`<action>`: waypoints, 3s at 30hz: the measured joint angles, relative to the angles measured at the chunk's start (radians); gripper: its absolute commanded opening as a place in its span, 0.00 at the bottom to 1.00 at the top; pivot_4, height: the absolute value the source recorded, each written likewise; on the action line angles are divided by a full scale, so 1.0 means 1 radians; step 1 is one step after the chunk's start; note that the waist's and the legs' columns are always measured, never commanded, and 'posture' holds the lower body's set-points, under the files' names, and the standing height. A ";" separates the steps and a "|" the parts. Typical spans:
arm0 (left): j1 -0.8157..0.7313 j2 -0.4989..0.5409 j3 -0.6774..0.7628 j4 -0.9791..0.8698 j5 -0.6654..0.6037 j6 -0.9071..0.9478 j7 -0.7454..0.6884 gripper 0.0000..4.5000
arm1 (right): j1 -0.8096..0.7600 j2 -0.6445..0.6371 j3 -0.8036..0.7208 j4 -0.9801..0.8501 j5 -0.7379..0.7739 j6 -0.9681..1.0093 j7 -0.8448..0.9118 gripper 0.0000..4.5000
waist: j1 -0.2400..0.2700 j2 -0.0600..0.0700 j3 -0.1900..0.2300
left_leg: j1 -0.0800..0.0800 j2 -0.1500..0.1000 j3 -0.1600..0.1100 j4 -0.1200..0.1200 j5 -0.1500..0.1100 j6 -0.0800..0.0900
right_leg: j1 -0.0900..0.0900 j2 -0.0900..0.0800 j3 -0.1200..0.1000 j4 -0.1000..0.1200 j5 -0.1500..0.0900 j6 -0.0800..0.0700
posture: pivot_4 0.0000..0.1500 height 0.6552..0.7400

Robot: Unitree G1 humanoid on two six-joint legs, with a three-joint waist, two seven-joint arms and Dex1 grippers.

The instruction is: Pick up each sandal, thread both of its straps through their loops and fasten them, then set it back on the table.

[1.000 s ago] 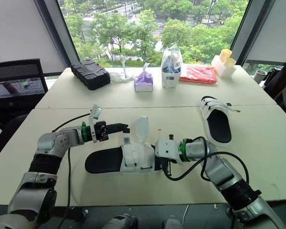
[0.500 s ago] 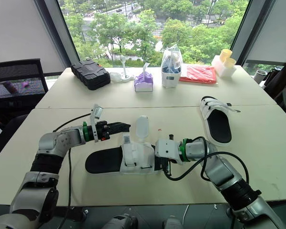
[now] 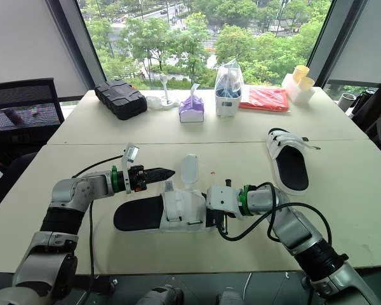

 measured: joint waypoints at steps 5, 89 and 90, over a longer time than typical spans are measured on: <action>0.002 -0.007 0.012 -0.007 -0.024 0.020 0.001 0.01 | 0.000 -0.001 0.000 0.000 0.000 0.000 0.000 0.00 | 0.000 0.000 0.000 | 0.000 0.000 0.000 0.000 0.000 0.000 | 0.000 0.000 0.000 0.000 0.000 0.000 | 1.00 1.00; 0.060 -0.033 -0.068 0.046 0.142 -0.168 0.044 0.75 | 0.041 -0.017 -0.020 -0.063 -0.014 0.041 -0.009 0.00 | 0.002 0.000 0.000 | 0.000 0.000 0.000 0.001 0.000 0.000 | 0.001 -0.001 0.000 0.000 0.000 0.000 | 1.00 1.00; 0.059 -0.032 -0.074 0.048 0.154 -0.178 0.046 0.75 | 0.041 -0.017 -0.020 -0.062 -0.014 0.040 -0.009 0.00 | 0.002 0.000 0.000 | 0.000 0.000 0.000 0.001 0.000 0.000 | 0.001 -0.001 0.000 0.000 0.000 0.000 | 1.00 1.00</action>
